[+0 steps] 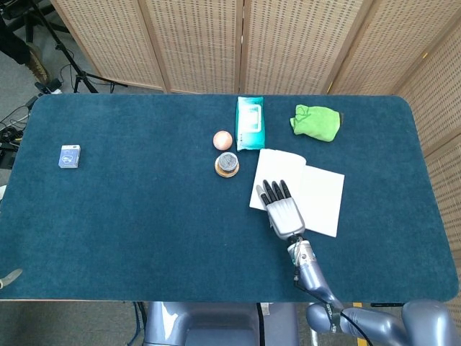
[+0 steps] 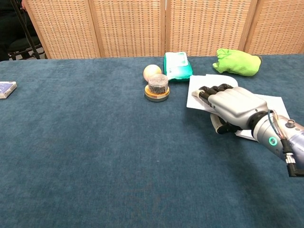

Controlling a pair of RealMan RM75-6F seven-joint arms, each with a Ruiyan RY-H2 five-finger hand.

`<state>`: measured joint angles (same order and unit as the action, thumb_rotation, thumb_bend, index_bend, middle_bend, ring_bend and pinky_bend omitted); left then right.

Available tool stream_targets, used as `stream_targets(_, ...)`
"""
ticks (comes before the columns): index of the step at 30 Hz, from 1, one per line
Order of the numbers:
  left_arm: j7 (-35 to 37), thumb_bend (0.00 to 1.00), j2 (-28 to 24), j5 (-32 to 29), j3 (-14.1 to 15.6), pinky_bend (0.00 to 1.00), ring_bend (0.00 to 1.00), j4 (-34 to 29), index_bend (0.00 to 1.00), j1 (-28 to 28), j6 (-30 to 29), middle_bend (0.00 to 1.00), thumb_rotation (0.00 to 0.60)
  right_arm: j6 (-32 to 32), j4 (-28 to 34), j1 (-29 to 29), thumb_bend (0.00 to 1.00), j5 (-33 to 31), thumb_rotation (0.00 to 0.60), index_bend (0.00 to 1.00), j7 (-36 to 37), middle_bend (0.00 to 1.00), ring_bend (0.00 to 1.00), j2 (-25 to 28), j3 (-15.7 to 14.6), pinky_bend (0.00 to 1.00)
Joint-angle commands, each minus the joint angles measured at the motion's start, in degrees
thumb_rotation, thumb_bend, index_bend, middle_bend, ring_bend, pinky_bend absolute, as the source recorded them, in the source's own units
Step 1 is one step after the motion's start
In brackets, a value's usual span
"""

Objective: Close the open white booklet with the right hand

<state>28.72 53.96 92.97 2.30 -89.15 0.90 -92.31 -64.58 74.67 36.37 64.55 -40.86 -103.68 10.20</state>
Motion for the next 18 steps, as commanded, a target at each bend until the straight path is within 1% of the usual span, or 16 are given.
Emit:
stream_targets(1,0.3,0.00,0.0,0.1,0.0,0.00,0.00,0.1,0.00,0.2,-0.4,0.00,0.600,-0.3,1.0,-2.0,0.83,-0.1,0.600,0.00,6.0,0.00,0.00,1.4,0.3,0.00)
stream_targets(3,0.6,0.00,0.0,0.4,0.1,0.00,0.00,0.3,0.00,0.4,-1.0,0.00,0.600,0.3,2.1,-3.2,0.83,0.7,0.600,0.00,11.5,0.00,0.00,3.2,0.0,0.00)
stream_targets(6,1.0,0.00,0.1,0.9,0.3,0.00,0.00,0.7,0.00,0.6,-1.3,0.00,0.600,0.3,2.3,-4.5,0.86,2.0,0.600,0.00,18.6,0.00,0.00,5.1,0.3,0.00)
stream_targets(11,1.3,0.00,0.3,1.3,0.4,0.00,0.00,1.2,0.00,0.7,-1.8,0.00,0.600,0.1,1.8,-5.9,0.88,2.9,0.600,0.00,27.6,0.00,0.00,6.9,1.7,0.00)
stream_targets(13,1.5,0.00,0.2,1.2,0.3,0.00,0.00,1.2,0.00,0.7,-1.8,0.00,0.600,0.8,2.5,-6.9,0.88,1.9,0.600,0.00,33.7,0.00,0.00,8.2,3.1,0.00)
stream_targets(16,1.5,0.00,0.2,1.3,0.4,0.00,0.00,1.1,0.00,0.7,-1.7,0.00,0.600,2.8,3.4,-7.6,0.88,0.9,0.600,0.00,38.7,0.00,0.00,9.9,3.9,0.01)
stream_targets(18,1.0,0.00,0.2,1.4,0.5,0.00,0.00,1.0,0.00,0.7,-1.7,0.00,0.600,5.5,5.0,-8.2,0.90,-1.1,0.600,0.00,43.7,0.00,0.00,11.8,5.0,0.02)
